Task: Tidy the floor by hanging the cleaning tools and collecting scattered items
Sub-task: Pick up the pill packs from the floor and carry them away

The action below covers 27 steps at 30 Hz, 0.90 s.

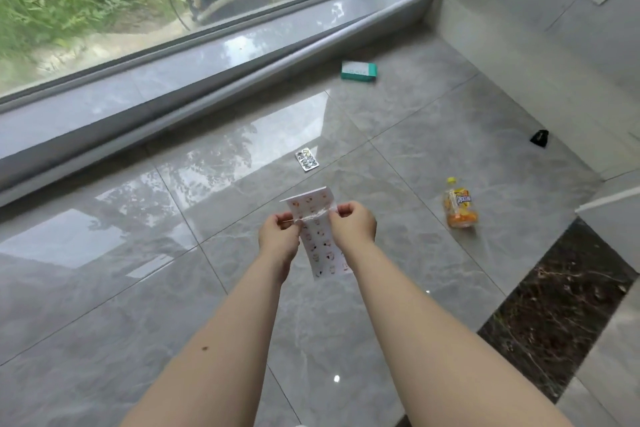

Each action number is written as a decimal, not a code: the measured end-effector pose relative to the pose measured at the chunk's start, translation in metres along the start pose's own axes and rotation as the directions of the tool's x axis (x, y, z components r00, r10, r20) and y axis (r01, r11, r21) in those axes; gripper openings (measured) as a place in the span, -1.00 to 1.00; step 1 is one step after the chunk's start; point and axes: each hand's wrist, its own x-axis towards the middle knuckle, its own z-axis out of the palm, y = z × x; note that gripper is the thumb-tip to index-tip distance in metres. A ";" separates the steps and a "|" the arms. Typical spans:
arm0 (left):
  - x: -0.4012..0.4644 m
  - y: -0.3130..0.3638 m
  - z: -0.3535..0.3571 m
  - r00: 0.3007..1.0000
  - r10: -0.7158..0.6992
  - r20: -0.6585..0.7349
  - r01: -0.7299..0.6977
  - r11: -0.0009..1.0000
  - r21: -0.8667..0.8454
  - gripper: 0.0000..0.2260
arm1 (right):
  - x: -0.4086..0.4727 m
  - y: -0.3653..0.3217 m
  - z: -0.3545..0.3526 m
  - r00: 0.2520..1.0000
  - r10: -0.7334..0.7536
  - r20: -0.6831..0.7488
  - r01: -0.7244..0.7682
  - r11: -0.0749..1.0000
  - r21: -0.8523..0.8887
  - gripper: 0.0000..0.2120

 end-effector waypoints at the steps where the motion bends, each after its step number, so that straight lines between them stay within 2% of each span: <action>1: 0.005 0.004 0.005 1.000 -0.001 0.002 0.001 1.000 0.008 -0.76 | 0.006 -0.003 -0.002 1.000 0.007 0.001 -0.007 1.000 0.008 -0.81; 10: 0.088 0.063 0.039 0.998 -0.033 0.054 0.031 0.998 0.046 -0.75 | 0.097 -0.052 0.004 0.996 0.089 0.013 -0.089 0.996 0.024 -0.86; 18: 0.163 0.128 0.053 0.997 -0.045 0.065 0.042 0.998 0.050 -0.87 | 0.177 -0.120 0.023 0.988 0.151 0.028 -0.151 0.988 0.018 -0.83; 27: 0.233 0.175 0.074 0.995 -0.071 0.072 0.065 0.994 0.083 -0.79 | 0.253 -0.161 0.045 0.979 0.199 0.055 -0.198 0.980 -0.011 -0.84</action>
